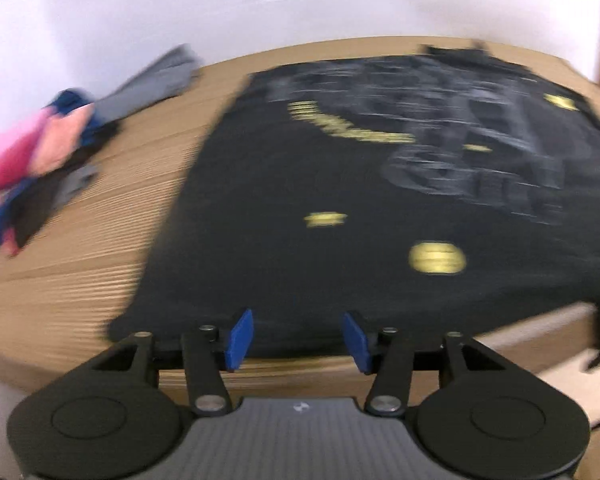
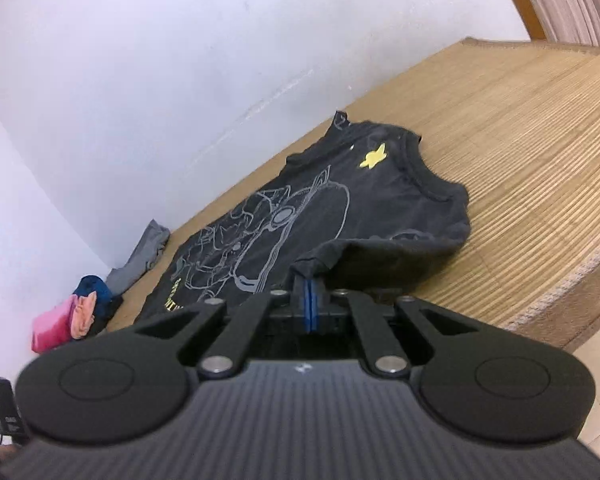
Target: Fold clothes
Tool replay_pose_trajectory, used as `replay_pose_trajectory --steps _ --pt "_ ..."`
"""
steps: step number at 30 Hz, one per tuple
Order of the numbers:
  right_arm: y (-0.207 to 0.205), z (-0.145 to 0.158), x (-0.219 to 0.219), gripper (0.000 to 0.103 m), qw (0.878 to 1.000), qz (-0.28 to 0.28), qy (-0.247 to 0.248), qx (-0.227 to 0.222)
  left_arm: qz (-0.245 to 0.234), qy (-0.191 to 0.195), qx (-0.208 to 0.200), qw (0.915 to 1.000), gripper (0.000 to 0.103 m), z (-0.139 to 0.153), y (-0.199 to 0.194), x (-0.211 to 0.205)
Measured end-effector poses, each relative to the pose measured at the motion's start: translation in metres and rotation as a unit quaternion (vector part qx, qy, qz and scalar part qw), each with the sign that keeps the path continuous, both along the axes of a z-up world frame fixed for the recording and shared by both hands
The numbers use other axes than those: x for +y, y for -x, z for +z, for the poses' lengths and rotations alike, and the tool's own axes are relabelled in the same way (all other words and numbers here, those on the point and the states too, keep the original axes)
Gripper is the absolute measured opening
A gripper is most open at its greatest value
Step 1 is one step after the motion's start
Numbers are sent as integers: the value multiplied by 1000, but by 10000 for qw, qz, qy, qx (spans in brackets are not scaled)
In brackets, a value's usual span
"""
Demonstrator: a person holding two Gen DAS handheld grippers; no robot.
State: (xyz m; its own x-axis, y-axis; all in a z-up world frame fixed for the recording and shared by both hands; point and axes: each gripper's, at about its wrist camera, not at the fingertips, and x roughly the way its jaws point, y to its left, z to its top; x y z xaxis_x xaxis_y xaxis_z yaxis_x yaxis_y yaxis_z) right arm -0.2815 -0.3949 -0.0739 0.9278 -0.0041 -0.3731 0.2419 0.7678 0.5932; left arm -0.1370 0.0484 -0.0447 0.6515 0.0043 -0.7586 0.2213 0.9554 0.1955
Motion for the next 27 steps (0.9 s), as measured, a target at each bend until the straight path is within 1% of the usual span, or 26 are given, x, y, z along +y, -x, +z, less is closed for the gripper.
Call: replay_pose_trajectory --steps 3,5,7,11,12,15,16,19,21,22,23,24,25,27 --pt "-14 -3 7 4 9997 -79 150 152 523 201 16 9984 60 0 -18 44" --pt "-20 -7 11 4 9991 -196 199 320 783 367 113 9962 60 -2 -26 69" --pt "-26 -12 15 4 9982 -316 175 470 920 444 163 9946 62 -5 -33 87" --pt "-33 -25 22 4 9952 -595 119 770 1083 568 341 9919 63 -9 -39 108" --pt "-34 -27 23 4 9944 -641 110 833 1120 696 376 9906 64 -10 -39 114" --pt "-38 -34 26 4 9920 -738 107 1022 1214 1034 587 9854 66 -18 -45 117" --pt "-39 -36 26 4 9914 -760 97 1061 1215 1051 583 9853 69 -19 -46 116" --pt "-39 -39 27 5 9904 -806 76 1123 1009 1163 675 9858 72 -19 -47 110" --pt "-40 -41 27 5 9900 -805 81 1157 904 1098 692 9874 71 -19 -47 101" --pt "-40 -42 28 5 9898 -802 95 1174 883 1055 663 9883 61 -19 -46 97" --pt "-40 -43 28 5 9897 -798 94 1188 858 1056 632 9887 36 -19 -46 94" --pt "-40 -45 28 5 9896 -796 69 1192 876 1194 660 9868 18 -17 -46 93" --pt "-39 -46 27 5 9898 -801 20 1175 901 1356 698 9842 4 -15 -47 92" --pt "-34 -44 23 4 9909 -825 -128 1054 1117 1594 596 9791 4 -9 -46 91"
